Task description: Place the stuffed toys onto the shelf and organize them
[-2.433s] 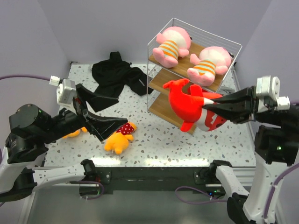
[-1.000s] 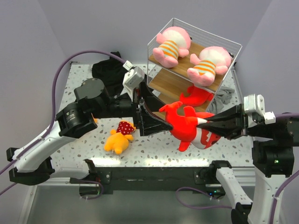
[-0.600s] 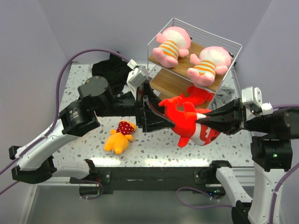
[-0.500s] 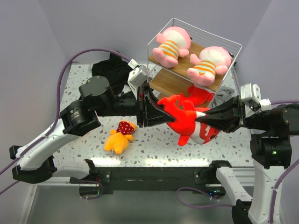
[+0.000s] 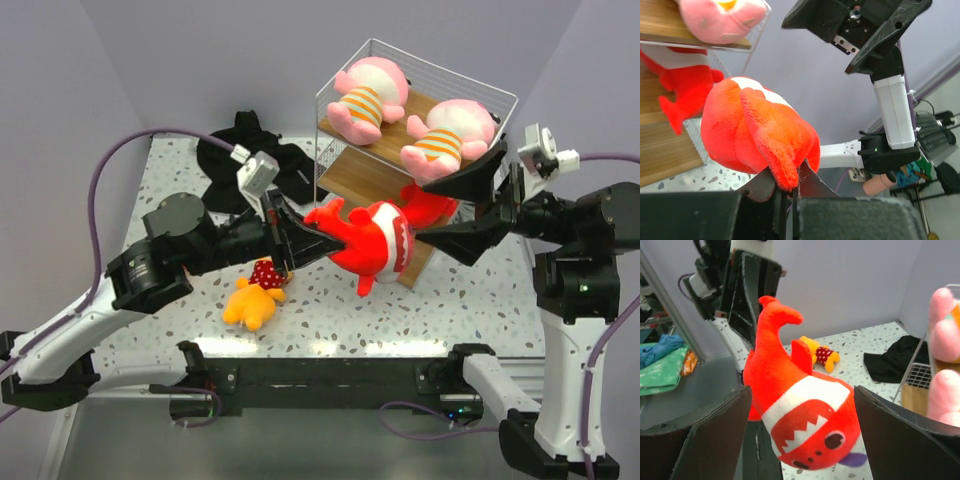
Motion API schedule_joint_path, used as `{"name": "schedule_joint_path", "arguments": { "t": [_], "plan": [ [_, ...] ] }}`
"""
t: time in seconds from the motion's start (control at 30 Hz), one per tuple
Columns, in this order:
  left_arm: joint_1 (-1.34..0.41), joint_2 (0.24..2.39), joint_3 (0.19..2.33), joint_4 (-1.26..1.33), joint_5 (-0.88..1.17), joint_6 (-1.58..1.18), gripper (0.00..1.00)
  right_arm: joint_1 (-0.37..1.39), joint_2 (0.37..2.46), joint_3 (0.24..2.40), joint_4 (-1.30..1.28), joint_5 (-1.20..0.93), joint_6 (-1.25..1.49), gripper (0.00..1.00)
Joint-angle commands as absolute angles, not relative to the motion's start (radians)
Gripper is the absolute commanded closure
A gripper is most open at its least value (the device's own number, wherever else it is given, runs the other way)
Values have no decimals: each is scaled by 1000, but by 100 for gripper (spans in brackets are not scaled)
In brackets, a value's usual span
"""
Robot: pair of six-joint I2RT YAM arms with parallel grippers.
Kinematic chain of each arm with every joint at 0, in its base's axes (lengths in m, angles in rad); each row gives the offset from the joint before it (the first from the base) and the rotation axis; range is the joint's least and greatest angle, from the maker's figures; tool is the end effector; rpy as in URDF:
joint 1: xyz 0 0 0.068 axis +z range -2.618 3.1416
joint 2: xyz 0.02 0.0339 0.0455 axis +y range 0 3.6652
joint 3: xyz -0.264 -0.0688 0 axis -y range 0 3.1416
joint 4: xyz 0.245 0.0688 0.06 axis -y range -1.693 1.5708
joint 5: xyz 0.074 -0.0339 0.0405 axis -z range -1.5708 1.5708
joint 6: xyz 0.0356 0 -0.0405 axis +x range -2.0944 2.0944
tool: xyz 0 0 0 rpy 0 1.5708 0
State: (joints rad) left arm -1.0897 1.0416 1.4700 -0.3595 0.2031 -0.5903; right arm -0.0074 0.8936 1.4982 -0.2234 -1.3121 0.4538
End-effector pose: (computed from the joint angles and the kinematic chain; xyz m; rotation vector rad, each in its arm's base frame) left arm 0.0831 -0.1747 0.5052 0.5966 1.5926 -1.4638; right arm 0.0994 0.0337 0.5388 -0.9185 1.2887 1.1260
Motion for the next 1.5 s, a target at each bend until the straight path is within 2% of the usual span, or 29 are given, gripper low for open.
{"name": "schedule_joint_path", "arguments": {
  "t": [0.0,0.17,0.27,0.33,0.37,0.4,0.47,0.63,0.77,0.87,1.1,1.47],
  "plan": [
    [-1094,909,1405,-270,26,-658,100,-9,965,1607,-40,-1162,692,12],
    [-1094,776,1287,-262,-136,-692,100,-9,1158,1945,-228,-933,794,13],
    [-1094,701,1227,-265,-224,-712,100,60,1270,2078,-228,-792,854,17],
    [-1094,643,1174,-259,-299,-730,100,196,1357,2211,-300,-645,795,19],
    [-1094,626,1155,-243,-320,-735,100,251,1394,2270,-408,-603,731,20],
    [-1094,595,1135,-232,-339,-745,100,346,1431,2326,-451,-577,707,24],
    [-1094,575,1086,-192,-385,-752,100,418,1509,2405,-485,-522,669,27],
    [-1094,491,919,-25,-451,-741,100,630,1477,2255,-379,-356,580,28],
    [-1094,442,815,200,-407,-709,100,819,1491,2275,-411,-258,453,29],
    [-1094,433,741,323,-388,-680,100,902,1430,2179,-347,-193,390,31],
    [-1094,451,605,547,-377,-652,100,945,1266,1901,-163,-202,403,30],
    [-1088,567,511,770,-373,-644,100,950,1135,1858,-144,-201,387,28]
  ]
}}
